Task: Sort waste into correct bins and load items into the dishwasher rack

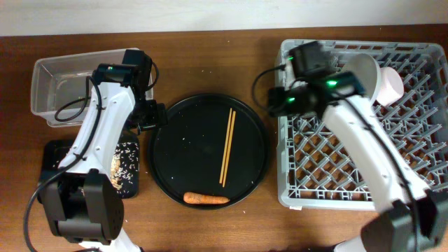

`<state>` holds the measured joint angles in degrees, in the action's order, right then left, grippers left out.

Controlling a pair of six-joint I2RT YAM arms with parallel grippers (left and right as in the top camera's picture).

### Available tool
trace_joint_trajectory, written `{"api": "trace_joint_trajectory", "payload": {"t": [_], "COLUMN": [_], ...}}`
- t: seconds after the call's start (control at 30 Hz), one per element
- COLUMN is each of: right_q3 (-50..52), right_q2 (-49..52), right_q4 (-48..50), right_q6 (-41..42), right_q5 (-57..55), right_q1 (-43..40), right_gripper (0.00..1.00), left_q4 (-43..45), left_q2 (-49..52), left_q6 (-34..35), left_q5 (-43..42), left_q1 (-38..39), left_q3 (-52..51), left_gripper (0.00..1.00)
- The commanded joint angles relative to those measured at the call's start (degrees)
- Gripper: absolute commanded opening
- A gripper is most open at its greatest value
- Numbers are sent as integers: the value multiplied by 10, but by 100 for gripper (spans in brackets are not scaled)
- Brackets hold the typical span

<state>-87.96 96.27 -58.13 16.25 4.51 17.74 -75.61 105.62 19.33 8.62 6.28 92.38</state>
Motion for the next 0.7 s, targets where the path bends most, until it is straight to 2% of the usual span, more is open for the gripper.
{"api": "trace_joint_trajectory", "payload": {"t": [0.0, 0.17, 0.3, 0.67], "right_q3": [-3, -3, -3, -3], "right_q2": [66, 188, 258, 272], "right_q4": [1, 34, 57, 43], "right_q6": [68, 113, 162, 209], "right_q5": [32, 25, 22, -37], "right_q1": [61, 136, 152, 153], "right_gripper": [69, 67, 62, 55], "left_q4": [1, 1, 1, 1], "left_q2": [-18, -18, -18, -18], "left_q6": [6, 6, 6, 6], "left_q5": [6, 6, 6, 7], "left_q1": [-2, -2, -2, -2], "left_q3": [5, 5, 5, 5], "left_gripper": [99, 99, 99, 99]}}
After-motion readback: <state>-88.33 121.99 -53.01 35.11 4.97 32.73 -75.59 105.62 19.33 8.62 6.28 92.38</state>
